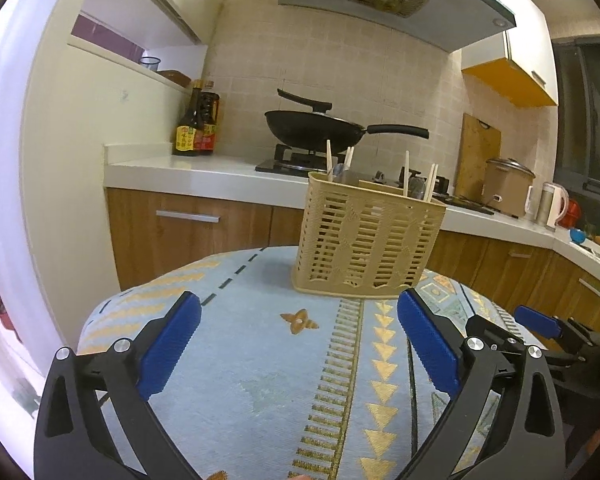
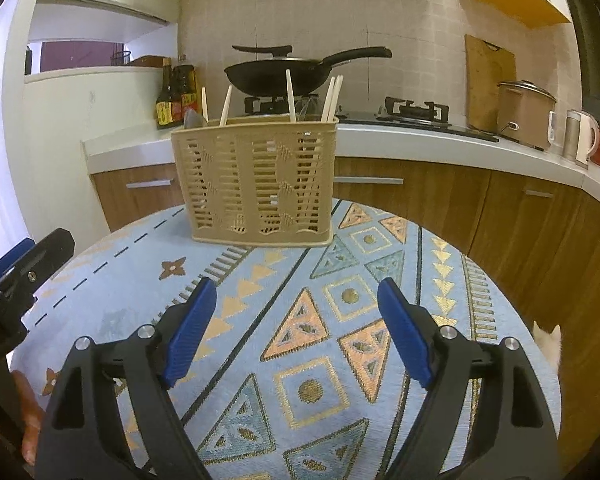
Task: Organize utensils
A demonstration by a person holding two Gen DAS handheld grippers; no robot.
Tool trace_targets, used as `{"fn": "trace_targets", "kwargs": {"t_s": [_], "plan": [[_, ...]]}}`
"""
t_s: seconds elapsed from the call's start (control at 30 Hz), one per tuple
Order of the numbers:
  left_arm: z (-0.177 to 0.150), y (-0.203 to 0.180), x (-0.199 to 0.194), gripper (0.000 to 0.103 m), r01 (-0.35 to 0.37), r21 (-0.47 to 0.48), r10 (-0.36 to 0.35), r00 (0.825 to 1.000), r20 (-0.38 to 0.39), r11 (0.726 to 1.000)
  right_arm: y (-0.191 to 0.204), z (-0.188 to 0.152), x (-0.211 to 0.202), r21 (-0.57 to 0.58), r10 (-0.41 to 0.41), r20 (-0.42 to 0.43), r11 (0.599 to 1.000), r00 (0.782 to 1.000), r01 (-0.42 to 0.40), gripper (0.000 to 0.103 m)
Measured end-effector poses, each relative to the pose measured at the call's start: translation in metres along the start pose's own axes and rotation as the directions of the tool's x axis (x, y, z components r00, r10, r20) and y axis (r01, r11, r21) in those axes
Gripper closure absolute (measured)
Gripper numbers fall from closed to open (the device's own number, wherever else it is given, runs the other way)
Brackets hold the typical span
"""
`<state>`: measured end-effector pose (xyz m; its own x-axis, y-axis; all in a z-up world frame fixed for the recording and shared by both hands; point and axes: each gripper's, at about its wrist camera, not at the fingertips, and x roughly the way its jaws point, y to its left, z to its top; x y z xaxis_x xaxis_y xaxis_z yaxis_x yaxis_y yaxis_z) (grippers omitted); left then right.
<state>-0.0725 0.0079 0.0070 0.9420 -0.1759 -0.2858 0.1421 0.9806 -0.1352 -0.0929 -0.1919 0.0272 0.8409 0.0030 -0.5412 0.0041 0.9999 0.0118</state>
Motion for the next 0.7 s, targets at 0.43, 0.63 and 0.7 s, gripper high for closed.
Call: {"fn": "trace_targets", "kwargs": {"t_s": [0.43, 0.63, 0.7], "plan": [[-0.001, 0.002, 0.010, 0.008, -0.037, -0.006, 0.037, 0.997, -0.062, 0.999, 0.005, 0.003, 0.022, -0.021, 0.014, -0.094, 1.000, 0.995, -0.016, 0.024], [-0.001, 0.000, 0.013, 0.008, -0.047, 0.002, 0.047, 0.995, -0.088, 0.999, 0.008, 0.003, 0.023, -0.037, 0.013, -0.098, 0.999, 0.995, -0.017, 0.024], [-0.001, 0.001, 0.014, 0.008, -0.048, -0.001, 0.047, 0.995, -0.089, 0.999, 0.008, 0.002, 0.023, -0.041, 0.015, -0.101, 0.999, 0.995, -0.020, 0.023]]}}
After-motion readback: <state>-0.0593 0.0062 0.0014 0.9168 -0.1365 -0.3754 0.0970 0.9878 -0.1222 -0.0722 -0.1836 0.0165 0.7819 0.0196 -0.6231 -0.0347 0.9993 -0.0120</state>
